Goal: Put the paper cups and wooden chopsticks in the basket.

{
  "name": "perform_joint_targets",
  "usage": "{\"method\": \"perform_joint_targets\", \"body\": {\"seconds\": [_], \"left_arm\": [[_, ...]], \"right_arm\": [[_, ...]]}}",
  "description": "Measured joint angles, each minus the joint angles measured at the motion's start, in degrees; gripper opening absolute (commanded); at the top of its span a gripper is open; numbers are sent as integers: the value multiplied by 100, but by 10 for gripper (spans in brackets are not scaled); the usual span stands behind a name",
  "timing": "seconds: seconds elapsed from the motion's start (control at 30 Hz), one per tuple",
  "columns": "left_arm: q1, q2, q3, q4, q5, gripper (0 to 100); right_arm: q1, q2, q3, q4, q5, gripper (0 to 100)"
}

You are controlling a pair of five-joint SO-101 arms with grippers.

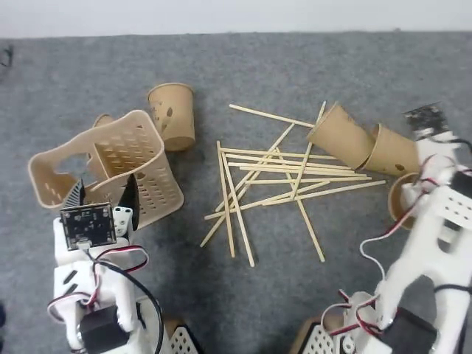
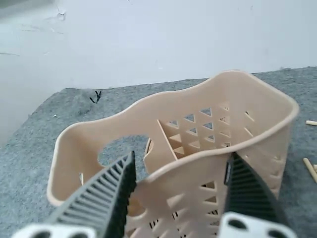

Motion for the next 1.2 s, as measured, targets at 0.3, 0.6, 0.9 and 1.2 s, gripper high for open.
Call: {"method": "perform_joint_targets", "body": {"seconds": [0.3, 0.6, 0.9, 1.2], "left_arm": [[0, 0, 0, -9, 0, 276], [0, 0, 0, -18, 0, 276], [0, 0, 0, -18, 0, 276], [0, 0, 0, -18, 0, 276]], "right_arm": [[185, 0, -985, 571, 9, 31], [185, 316, -993, 475, 0, 53], [-132, 431, -993, 1336, -448, 207], [-598, 571, -1196, 1398, -484, 180]]}}
